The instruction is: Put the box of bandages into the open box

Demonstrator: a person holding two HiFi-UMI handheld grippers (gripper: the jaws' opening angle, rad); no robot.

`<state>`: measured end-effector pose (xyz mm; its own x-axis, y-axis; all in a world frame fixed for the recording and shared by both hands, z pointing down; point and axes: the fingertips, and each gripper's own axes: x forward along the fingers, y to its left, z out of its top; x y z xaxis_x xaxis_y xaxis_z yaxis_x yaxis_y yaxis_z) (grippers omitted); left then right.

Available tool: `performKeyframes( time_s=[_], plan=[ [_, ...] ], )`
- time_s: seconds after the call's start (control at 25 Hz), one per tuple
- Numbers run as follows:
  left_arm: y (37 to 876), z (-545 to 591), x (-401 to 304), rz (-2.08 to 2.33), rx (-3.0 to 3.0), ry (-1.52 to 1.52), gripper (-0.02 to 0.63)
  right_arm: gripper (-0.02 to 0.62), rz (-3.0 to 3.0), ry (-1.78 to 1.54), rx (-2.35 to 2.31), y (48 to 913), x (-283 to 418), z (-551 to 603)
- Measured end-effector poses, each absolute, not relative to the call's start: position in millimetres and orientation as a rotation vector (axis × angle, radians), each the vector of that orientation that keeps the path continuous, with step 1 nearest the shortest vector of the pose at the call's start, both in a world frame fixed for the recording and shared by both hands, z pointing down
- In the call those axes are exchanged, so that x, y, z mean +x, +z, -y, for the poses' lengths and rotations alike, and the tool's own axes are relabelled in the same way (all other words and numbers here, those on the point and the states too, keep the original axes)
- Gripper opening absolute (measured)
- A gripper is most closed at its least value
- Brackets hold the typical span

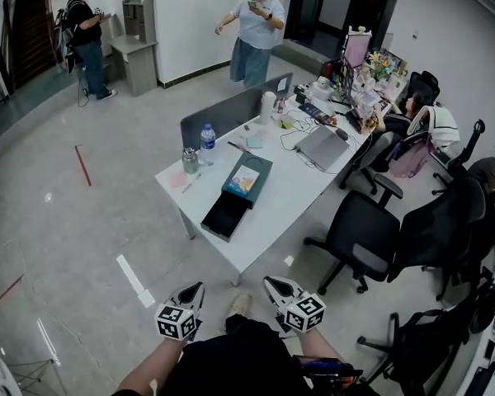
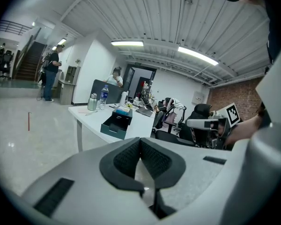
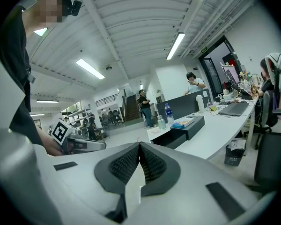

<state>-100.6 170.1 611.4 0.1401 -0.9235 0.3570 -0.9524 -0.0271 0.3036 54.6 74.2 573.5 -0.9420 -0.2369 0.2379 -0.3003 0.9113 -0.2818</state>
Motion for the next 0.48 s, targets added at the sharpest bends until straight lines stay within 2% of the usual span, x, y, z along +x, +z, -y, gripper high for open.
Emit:
performKeyframes(
  time_s=[0.48],
  plan=[
    [612.6, -116.2, -139.5, 1.814, 1.928, 0.114, 0.008, 0.024, 2.870, 0.509, 0.349, 586.2, 9.4, -14.3]
  ],
)
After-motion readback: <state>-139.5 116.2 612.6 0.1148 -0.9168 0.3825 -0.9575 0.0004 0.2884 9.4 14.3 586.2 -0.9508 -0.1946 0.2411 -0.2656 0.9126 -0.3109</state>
